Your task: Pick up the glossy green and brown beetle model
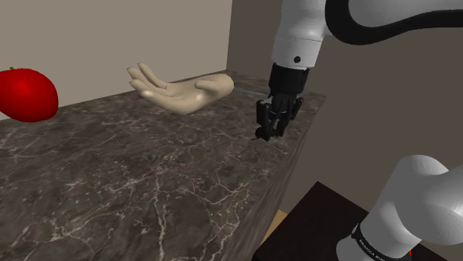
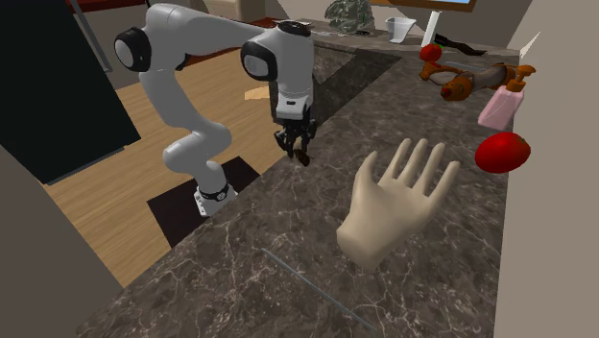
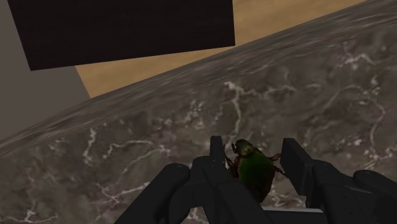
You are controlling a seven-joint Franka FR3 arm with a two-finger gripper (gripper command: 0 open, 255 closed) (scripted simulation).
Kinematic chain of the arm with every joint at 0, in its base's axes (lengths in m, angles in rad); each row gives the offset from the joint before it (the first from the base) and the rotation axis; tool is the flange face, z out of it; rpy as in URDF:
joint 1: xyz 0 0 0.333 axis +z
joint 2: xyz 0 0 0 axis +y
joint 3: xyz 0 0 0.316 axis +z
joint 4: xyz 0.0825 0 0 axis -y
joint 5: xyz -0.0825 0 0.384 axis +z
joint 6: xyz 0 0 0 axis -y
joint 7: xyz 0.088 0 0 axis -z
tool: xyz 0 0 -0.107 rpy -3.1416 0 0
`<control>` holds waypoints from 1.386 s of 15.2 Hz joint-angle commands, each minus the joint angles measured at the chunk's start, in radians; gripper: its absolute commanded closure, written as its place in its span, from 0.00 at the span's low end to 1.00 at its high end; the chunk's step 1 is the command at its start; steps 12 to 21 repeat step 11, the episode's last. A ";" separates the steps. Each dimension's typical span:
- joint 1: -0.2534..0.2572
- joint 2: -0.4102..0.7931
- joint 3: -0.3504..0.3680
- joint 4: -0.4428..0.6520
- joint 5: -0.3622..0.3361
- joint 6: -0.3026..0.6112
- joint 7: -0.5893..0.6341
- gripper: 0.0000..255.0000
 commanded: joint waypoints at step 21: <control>-0.008 0.025 -0.015 0.155 -0.016 -0.130 0.010 1.00</control>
